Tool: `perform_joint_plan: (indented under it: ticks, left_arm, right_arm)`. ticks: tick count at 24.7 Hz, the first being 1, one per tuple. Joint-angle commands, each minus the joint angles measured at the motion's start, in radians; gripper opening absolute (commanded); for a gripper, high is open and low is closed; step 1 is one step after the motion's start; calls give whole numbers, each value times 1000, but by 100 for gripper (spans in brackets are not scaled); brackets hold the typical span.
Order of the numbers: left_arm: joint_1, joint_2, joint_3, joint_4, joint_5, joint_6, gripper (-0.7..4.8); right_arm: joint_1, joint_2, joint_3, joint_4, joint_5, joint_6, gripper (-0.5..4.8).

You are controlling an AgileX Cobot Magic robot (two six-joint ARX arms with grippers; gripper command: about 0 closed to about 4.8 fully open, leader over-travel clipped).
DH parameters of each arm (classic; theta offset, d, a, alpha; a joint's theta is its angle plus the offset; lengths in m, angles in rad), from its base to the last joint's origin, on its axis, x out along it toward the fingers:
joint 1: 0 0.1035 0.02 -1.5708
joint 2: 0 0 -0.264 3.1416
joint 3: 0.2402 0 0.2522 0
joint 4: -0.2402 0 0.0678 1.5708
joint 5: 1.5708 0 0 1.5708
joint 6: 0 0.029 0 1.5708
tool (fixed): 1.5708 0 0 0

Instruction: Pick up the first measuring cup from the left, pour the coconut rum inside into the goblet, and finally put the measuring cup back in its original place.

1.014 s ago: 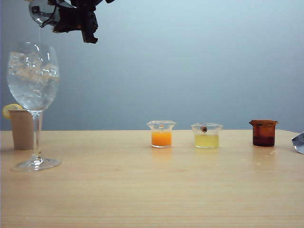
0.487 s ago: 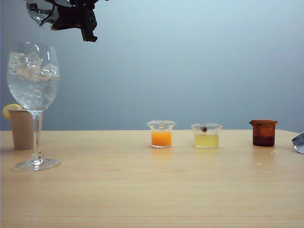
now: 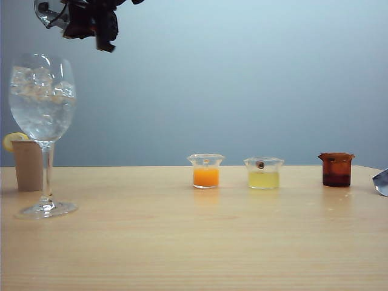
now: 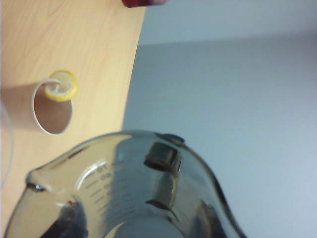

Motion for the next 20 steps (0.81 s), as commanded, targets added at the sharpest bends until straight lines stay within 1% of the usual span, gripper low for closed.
perform_joint_plan:
  ticks: [1, 3, 8, 13, 14, 15, 16, 17, 18, 20]
  left_arm:
    - [2, -1, 3, 8, -2, 0, -4]
    - [2, -1, 3, 8, -2, 0, -4]
    - [2, -1, 3, 8, -2, 0, -4]
    - [2, -1, 3, 7, -2, 0, -4]
    - [2, -1, 3, 7, -2, 0, -4]
    - [2, -1, 3, 7, -2, 0, -4]
    - [2, -1, 3, 7, -2, 0, -4]
    - [2, -1, 3, 8, -2, 0, -4]
    - [2, -1, 3, 7, -2, 0, -4]
    - [2, -1, 3, 8, -2, 0, -4]
  right_arm:
    - [-4, -8, 6, 34, 83, 257, 84]
    - [-6, -8, 6, 45, 112, 366, 84]
    - [-28, -10, 7, 95, 167, 694, 84]
    - [-64, -11, 7, 100, 166, 1017, 84]
    - [-74, -11, 6, 98, 164, 1097, 84]
    - [-92, -10, 6, 98, 162, 1232, 84]
    - [-105, -10, 6, 99, 162, 1323, 84]
    - [-125, -10, 3, 98, 141, 1431, 84]
    - [-144, -10, -9, 101, 109, 1506, 84]
    - [-153, -9, -46, 116, 120, 1548, 84]
